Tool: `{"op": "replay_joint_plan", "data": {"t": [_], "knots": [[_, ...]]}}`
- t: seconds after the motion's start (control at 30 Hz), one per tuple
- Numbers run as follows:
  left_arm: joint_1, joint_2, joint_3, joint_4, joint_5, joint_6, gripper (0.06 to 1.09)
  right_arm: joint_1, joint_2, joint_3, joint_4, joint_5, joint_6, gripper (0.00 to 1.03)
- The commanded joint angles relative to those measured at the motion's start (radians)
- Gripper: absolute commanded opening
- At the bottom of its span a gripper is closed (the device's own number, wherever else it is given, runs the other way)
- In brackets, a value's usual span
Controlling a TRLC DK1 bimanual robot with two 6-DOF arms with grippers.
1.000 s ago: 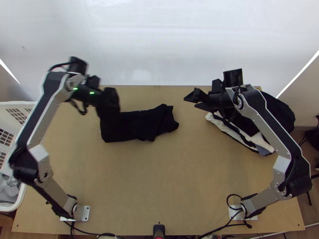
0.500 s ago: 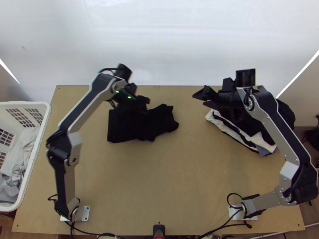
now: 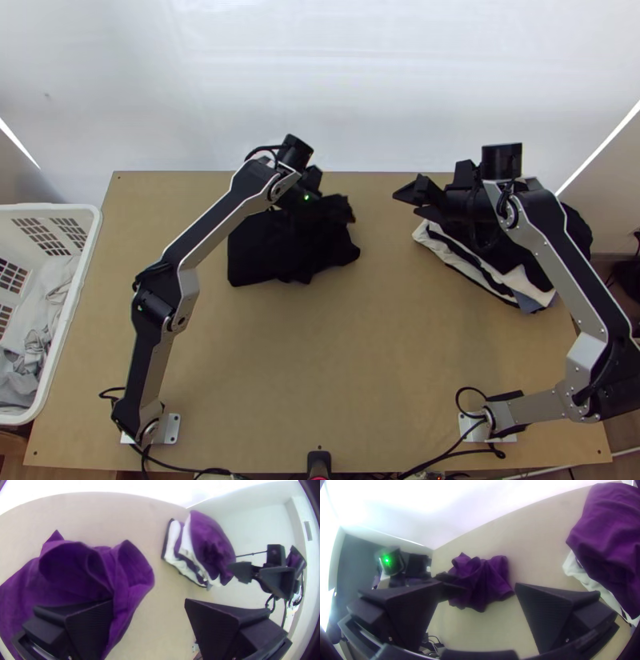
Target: Fold the t-shirt
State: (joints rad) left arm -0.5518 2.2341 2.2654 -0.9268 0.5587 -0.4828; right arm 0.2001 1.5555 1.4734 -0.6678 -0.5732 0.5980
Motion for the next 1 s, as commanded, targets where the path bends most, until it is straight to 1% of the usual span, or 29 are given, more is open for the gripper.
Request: {"op": "replay_joint_plan", "data": {"t": [0.0, 0.13, 0.2, 0.37, 0.47, 0.6, 0.63, 0.7, 0.77, 0.83, 0.87, 0.97], "knots": [[0.004, -0.064, 0.019, 0.221, 0.053, -0.122, 1.04, 0.036, 0.0, -0.038, 0.022, 0.018, -0.006, 0.99], [0.053, -0.119, 0.017, 0.358, 0.058, -0.192, 1.04, 0.064, 0.015, -0.053, 0.045, 0.026, -0.006, 0.99], [0.079, -0.129, 0.019, 0.375, 0.058, -0.24, 1.04, 0.071, 0.028, -0.053, 0.048, 0.027, -0.006, 0.99], [0.099, -0.142, -0.015, 0.361, 0.058, -0.244, 1.04, 0.071, 0.04, -0.044, 0.056, 0.027, -0.006, 0.99], [0.099, -0.136, -0.027, 0.298, 0.058, -0.244, 1.04, 0.064, 0.041, -0.041, 0.056, 0.027, -0.007, 0.99], [0.092, -0.134, -0.056, 0.27, 0.056, -0.235, 1.04, 0.056, 0.04, -0.042, 0.056, 0.027, -0.014, 0.99], [0.09, -0.131, -0.064, 0.261, 0.04, -0.234, 1.04, 0.056, 0.04, -0.044, 0.056, 0.027, -0.015, 0.99], [0.081, -0.114, -0.053, 0.152, -0.049, -0.227, 1.04, 0.053, 0.038, -0.042, 0.056, 0.027, -0.015, 0.99], [0.07, -0.099, -0.038, 0.074, -0.071, -0.158, 1.04, 0.05, 0.034, -0.041, 0.056, 0.029, -0.017, 0.99], [0.067, -0.099, -0.04, 0.049, -0.118, -0.114, 1.04, 0.042, 0.032, -0.039, 0.056, 0.029, -0.02, 0.99], [0.076, -0.099, -0.04, 0.031, -0.121, -0.091, 1.04, 0.036, 0.031, -0.042, 0.056, 0.027, -0.021, 0.99], [0.102, -0.108, -0.038, 0.023, -0.12, -0.088, 1.04, 0.033, 0.034, -0.055, 0.056, 0.029, -0.021, 0.99]]}}
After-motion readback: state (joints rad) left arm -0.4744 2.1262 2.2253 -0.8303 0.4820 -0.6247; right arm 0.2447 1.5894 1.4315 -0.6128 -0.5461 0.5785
